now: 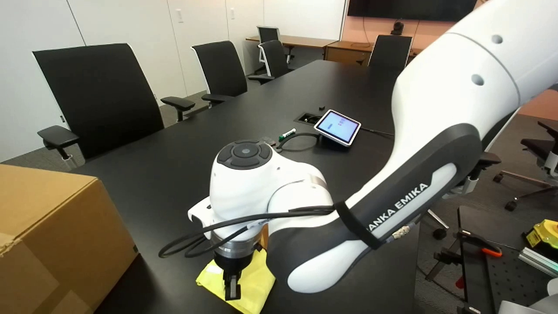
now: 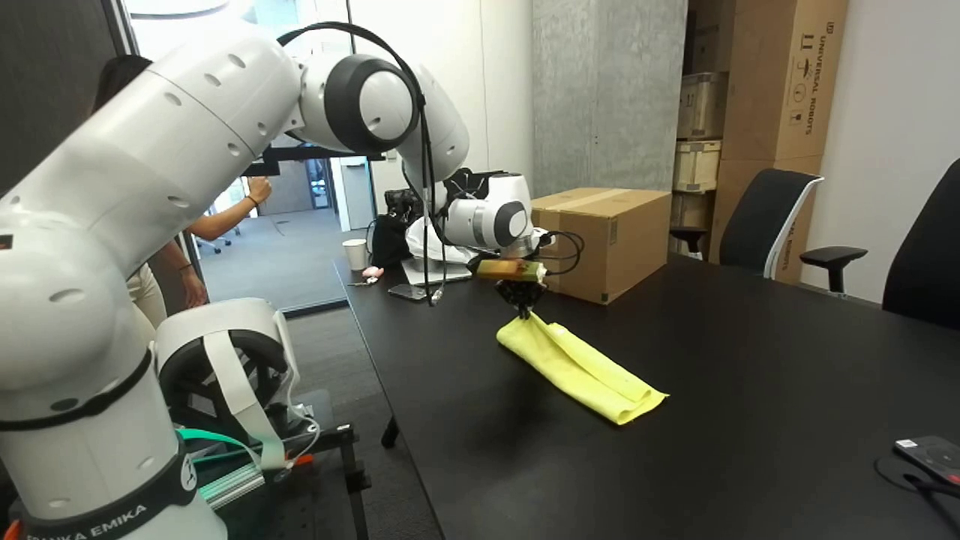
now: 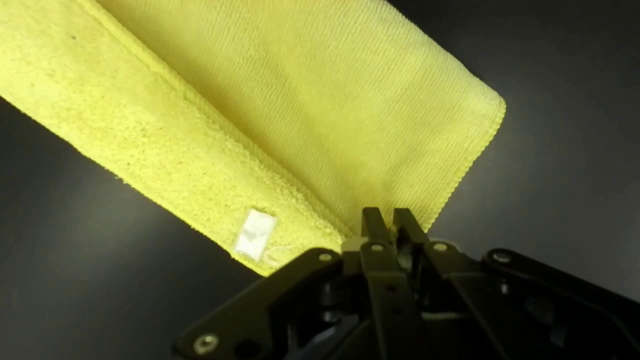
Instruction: Fold the cloth
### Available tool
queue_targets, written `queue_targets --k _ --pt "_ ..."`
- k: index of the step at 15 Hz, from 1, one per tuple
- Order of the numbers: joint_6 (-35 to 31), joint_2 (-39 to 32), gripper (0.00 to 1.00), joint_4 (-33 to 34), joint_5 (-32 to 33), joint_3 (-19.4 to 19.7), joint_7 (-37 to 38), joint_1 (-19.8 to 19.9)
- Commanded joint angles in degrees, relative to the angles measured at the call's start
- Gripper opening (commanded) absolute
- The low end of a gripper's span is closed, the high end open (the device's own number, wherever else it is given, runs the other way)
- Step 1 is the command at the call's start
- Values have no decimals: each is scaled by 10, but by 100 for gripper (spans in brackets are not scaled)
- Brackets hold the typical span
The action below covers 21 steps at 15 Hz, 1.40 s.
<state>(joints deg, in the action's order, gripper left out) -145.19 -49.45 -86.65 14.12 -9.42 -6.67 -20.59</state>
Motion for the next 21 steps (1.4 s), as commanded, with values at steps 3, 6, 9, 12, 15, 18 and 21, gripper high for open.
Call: queue_targets --k 3,6,9,12,15,18,21 --pt "12 -59 12 79 -8 -3 -21 -3" --pt "-6 -69 12 91 -16 -8 -20 4" --pt "-50 -65 12 81 -18 -7 -13 9" --pt "-108 -58 12 65 -22 -5 -8 16" --pt "-154 -59 12 55 -26 -6 -11 23" --pt "-175 -66 13 51 -22 0 -12 22" --pt "-183 -76 38 56 -21 4 -10 21"
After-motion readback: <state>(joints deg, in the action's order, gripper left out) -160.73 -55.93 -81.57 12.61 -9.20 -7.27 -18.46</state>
